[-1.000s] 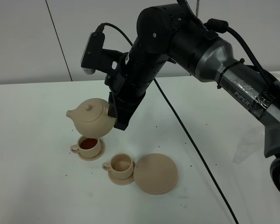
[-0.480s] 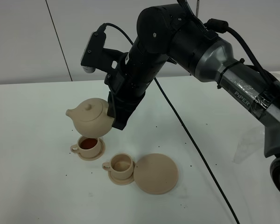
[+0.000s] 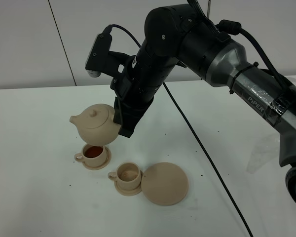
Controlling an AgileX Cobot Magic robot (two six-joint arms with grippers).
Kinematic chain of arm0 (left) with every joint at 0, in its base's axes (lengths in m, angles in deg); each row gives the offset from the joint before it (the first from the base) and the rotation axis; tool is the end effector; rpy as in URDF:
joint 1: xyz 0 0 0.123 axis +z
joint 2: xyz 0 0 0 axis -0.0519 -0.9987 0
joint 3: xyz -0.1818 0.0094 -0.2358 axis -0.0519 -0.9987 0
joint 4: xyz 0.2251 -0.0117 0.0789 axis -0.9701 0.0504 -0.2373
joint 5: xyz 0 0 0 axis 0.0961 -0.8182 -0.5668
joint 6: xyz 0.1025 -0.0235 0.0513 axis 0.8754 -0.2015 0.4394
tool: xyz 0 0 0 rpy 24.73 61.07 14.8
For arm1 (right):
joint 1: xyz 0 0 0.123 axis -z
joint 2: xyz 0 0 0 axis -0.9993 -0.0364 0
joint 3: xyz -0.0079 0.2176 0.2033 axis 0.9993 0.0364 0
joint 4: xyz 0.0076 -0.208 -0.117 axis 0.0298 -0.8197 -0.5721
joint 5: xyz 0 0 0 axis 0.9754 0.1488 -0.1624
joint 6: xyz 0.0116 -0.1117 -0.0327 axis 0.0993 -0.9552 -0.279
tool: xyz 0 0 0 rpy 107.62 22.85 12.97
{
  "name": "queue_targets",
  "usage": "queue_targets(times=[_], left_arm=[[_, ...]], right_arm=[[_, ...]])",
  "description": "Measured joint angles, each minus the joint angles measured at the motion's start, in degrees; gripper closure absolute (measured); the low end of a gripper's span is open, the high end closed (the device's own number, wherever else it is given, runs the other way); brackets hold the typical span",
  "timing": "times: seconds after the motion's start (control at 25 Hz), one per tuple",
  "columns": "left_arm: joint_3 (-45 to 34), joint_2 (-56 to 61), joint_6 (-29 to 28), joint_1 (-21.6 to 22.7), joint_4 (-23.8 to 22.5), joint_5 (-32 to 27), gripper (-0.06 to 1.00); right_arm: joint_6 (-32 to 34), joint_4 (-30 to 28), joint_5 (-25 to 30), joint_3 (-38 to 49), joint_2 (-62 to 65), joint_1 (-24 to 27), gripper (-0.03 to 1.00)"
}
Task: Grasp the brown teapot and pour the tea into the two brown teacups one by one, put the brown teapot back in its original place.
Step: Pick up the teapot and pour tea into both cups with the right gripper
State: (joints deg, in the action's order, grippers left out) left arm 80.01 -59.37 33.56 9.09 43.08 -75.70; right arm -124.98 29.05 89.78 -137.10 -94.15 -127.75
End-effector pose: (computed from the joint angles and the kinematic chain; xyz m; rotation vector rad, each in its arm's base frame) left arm -0.0063 -0.0139 0.2623 0.0297 2.0151 -0.0028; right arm 0.3651 0.3482 0.2828 -1.8075 1.8998 0.3638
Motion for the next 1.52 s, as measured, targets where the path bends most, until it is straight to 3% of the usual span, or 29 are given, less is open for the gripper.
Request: queue_targets(times=[1.0, 1.52], left_arm=[[0.00, 0.00, 0.00, 0.00, 0.00, 0.00, 0.70], [0.00, 0.00, 0.00, 0.00, 0.00, 0.00, 0.70]], right_arm=[[0.08, 3.40, 0.00, -0.09, -1.20, 0.00, 0.87], [2.89, -1.21, 0.00, -0.09, -1.20, 0.34, 0.87]])
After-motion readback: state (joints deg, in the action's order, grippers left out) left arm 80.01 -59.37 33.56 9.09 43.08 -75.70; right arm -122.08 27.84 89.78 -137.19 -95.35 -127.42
